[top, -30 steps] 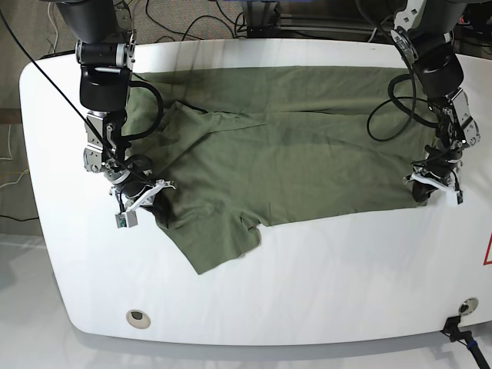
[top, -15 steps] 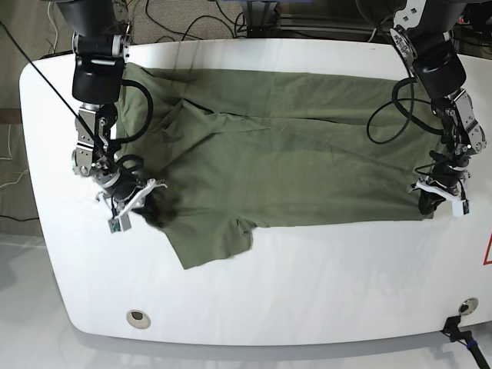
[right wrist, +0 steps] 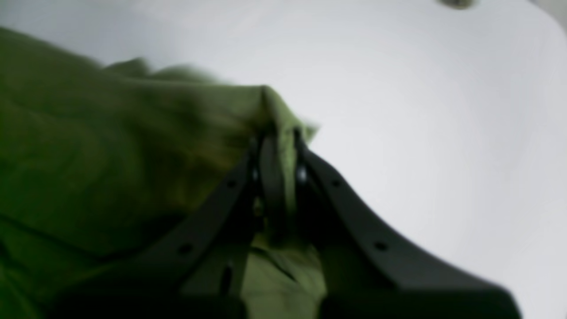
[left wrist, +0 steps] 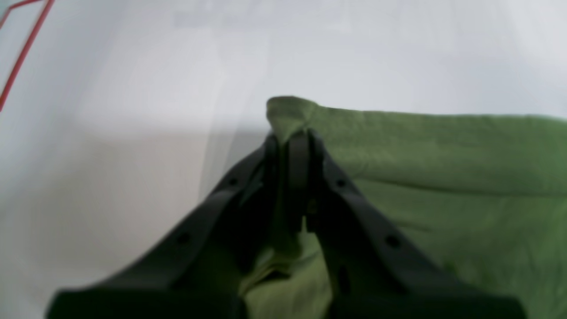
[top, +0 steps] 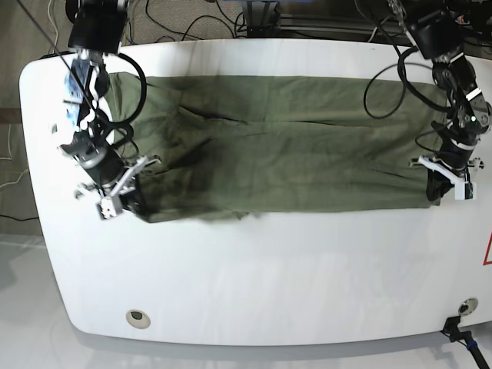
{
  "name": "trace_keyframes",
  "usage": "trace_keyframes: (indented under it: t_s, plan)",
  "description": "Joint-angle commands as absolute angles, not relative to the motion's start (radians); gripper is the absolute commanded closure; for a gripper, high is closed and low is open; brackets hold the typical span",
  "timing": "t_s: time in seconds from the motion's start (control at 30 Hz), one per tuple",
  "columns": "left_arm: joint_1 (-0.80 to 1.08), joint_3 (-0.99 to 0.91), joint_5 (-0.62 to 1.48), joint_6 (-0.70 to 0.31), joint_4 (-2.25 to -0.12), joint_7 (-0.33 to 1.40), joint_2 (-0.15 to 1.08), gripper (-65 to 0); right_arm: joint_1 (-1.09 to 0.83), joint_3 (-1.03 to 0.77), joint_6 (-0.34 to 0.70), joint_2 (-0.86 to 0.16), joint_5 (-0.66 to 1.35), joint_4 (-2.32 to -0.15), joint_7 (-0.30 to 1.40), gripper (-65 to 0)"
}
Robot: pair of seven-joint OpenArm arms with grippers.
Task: Fold the T-shirt properly
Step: 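Fold the hem edge with both grippers over toward the collar edge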
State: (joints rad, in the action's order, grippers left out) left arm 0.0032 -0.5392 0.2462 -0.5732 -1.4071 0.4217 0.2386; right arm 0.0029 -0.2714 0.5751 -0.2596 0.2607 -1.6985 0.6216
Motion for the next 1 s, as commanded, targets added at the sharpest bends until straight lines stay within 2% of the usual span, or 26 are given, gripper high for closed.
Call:
trace_keyframes:
  t_s: [0.0,0.2,0.53,0.77,0.97]
  plan:
    - [0.004,-0.542,0.263,-0.578,-1.475,0.423,0.254,0.0,-0.010,-0.306,0.578,-0.277,0.272,-1.781,0.611,0.0]
    - [0.125,-0.549,0.265,-0.578,-1.621,0.435,0.254,0.0,-0.170,-0.398,0.581,-0.278,0.275,-1.906,0.611,0.0]
    - [0.323,-0.558,0.265,-0.578,-1.755,0.433,0.254,0.0,-0.406,-0.423,0.581,-0.255,0.277,-2.005,0.611,0.0]
    - [0.403,-0.611,0.265,-0.622,-1.759,0.435,0.254,0.0,-0.530,-0.421,0.581,-0.248,0.277,-2.012,0.611,0.0]
    - [0.421,-0.647,0.257,-0.648,-1.713,0.437,0.254,0.0,-0.542,-0.418,0.581,-0.248,0.277,-1.985,0.611,0.0]
